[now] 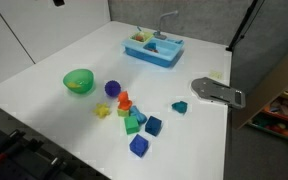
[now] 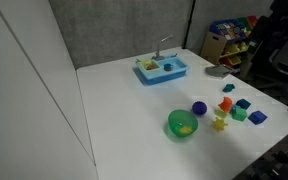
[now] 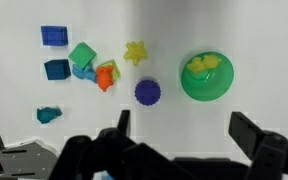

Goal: Take the green toy animal out of the bowl and put it on the table

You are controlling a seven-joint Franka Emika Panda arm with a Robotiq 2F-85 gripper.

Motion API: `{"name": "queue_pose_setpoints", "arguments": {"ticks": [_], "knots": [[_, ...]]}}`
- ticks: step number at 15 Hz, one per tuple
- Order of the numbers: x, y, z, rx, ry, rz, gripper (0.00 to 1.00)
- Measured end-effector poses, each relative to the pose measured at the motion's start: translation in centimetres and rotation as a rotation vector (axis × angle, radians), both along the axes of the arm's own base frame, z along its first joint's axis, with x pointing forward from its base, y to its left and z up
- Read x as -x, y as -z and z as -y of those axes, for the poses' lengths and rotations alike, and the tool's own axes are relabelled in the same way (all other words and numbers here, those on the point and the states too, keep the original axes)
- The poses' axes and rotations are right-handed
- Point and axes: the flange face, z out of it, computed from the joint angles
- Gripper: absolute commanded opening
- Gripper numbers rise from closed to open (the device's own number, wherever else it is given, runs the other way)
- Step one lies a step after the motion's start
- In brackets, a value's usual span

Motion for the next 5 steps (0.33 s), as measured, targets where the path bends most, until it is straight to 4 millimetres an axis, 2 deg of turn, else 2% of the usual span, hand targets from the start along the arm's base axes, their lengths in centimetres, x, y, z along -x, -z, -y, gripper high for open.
{"name": "queue_pose_setpoints", "arguments": {"ticks": [5], "knots": [[0.24, -0.73, -0.17, 0.001, -0.004, 0.016, 1.00]]}}
